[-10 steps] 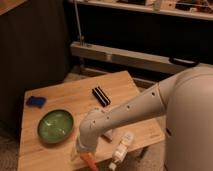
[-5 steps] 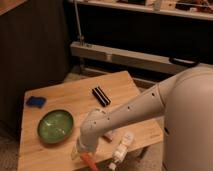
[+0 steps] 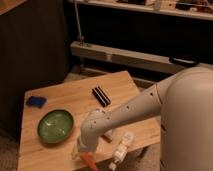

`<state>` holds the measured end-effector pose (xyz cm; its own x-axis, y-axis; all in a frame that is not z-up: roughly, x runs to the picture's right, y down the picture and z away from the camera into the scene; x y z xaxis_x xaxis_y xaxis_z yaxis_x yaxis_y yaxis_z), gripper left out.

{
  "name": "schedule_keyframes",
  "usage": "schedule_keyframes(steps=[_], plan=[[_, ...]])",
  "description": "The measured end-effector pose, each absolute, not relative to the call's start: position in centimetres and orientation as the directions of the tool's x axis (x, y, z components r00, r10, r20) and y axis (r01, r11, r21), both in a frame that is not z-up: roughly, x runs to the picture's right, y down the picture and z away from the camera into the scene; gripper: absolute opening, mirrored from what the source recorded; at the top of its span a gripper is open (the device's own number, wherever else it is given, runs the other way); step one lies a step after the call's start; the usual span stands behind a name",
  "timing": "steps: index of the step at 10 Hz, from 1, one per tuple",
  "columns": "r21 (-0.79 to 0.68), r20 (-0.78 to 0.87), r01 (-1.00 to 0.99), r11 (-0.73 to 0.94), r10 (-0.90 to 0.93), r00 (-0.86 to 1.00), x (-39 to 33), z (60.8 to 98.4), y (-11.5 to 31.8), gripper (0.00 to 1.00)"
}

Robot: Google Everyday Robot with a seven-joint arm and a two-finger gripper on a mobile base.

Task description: Drag the pepper across the table

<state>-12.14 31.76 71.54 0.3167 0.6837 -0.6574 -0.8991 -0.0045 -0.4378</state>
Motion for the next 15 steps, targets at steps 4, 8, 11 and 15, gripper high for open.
schedule_keyframes(steps=[4,8,11,15], plan=[[-0.438,-0.666,-0.899,-0.009,0.675,0.318,-12.19,72.03,31.86,0.65],[-0.434,-0.677,-0.901,-0.009,0.664,0.319,-12.25,72.37,31.86,0.57],[-0.434,-0.681,-0.901,-0.014,0.660,0.318,-12.24,72.45,31.81,0.35],[-0.403,-0.698,-0.915,0.029,0.636,0.328,-12.63,72.60,32.04,0.46]])
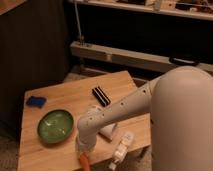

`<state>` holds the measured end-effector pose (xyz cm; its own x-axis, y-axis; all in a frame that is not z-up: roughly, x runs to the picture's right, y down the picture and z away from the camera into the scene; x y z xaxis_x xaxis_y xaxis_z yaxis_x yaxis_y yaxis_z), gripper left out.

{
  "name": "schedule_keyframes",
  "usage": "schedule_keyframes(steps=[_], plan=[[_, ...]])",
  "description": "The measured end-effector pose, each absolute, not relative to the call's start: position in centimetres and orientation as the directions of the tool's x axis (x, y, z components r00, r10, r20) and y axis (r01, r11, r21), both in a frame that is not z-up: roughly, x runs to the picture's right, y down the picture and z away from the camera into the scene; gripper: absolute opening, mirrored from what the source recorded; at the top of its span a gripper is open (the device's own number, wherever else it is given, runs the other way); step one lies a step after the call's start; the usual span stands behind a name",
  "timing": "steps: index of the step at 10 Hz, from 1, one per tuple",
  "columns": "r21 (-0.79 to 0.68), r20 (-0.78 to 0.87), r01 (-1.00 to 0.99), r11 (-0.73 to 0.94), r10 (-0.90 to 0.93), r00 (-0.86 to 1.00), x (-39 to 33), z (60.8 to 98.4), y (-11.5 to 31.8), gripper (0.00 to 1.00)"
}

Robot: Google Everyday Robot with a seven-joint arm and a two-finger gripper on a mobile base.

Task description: Drag the pepper across the table

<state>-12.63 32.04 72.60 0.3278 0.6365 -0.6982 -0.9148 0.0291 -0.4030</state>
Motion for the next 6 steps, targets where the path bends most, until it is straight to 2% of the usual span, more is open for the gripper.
schedule_keyframes(steps=[2,6], plan=[[-0.398,-0.700,-0.916,0.042,0.632,0.333,-12.80,72.64,32.09,0.63],[-0.380,-0.709,-0.924,0.035,0.630,0.316,-12.81,72.66,31.71,0.65]])
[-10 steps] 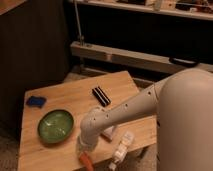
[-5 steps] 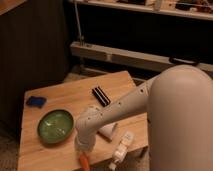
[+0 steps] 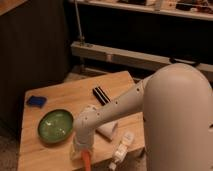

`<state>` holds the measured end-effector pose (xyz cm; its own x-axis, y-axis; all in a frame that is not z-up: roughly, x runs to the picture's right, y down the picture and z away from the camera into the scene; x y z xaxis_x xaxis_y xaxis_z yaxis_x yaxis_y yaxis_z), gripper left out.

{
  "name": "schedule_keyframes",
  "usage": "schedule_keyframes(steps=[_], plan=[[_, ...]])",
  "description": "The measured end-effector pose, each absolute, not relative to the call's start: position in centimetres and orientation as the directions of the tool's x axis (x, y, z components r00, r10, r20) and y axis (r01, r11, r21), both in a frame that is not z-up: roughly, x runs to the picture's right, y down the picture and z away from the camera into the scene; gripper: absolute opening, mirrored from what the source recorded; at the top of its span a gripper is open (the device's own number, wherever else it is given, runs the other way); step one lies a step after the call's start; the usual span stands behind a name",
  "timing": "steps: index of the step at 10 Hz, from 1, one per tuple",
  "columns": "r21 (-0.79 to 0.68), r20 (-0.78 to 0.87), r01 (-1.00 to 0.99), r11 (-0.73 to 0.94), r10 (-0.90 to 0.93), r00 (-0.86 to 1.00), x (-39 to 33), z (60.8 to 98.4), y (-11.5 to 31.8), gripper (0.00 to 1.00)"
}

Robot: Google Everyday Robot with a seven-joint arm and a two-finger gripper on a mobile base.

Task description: Drag the pepper across the table

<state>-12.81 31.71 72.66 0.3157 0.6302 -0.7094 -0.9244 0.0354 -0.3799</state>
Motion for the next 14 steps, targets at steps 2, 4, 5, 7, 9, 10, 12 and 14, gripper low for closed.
schedule_keyframes(steps=[2,4,5,7,9,10,12,14], plan=[[-0.381,-0.707,-0.925,0.020,0.638,0.305,-12.9,73.2,30.6,0.65],[-0.374,-0.710,-0.927,0.009,0.641,0.292,-12.8,73.8,29.7,0.65],[-0.374,-0.710,-0.927,0.007,0.641,0.291,-12.8,73.8,29.6,0.65],[-0.372,-0.711,-0.928,0.010,0.640,0.292,-12.8,73.6,29.5,0.65],[-0.370,-0.712,-0.929,0.016,0.638,0.294,-13.0,73.1,29.7,0.65],[-0.366,-0.715,-0.930,0.020,0.634,0.295,-13.0,72.8,29.8,0.59],[-0.360,-0.723,-0.933,0.019,0.626,0.292,-12.9,72.6,30.3,0.45],[-0.353,-0.737,-0.935,0.007,0.614,0.283,-12.7,72.5,30.9,0.44]])
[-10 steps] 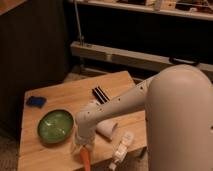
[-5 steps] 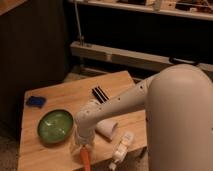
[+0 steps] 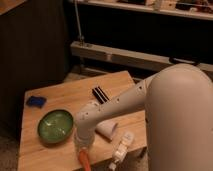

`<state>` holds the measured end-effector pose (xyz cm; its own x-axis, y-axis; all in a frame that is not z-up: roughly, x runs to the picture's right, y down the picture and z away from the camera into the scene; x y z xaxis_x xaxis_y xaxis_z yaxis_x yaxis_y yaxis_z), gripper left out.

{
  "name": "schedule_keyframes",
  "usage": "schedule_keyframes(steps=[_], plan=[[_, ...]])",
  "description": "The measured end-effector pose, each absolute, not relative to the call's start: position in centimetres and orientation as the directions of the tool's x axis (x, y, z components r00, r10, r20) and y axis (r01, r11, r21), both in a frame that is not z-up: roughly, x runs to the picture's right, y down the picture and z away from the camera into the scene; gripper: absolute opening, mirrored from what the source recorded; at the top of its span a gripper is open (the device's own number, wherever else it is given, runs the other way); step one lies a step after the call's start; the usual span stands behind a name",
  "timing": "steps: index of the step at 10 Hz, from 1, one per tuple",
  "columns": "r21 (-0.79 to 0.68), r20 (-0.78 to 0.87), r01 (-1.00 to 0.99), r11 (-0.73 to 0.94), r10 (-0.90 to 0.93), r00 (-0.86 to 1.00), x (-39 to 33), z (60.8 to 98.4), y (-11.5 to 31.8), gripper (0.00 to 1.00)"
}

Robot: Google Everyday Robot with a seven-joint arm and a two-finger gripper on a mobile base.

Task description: Drag the pepper across the table

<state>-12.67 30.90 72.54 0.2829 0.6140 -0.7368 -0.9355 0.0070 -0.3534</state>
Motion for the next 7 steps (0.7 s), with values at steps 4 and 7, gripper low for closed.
schedule_keyframes(steps=[4,7], plan=[[-0.336,-0.749,-0.942,-0.007,0.609,0.263,-12.61,72.55,31.46,0.44],[-0.328,-0.749,-0.945,-0.003,0.610,0.259,-12.54,72.44,31.53,0.44]])
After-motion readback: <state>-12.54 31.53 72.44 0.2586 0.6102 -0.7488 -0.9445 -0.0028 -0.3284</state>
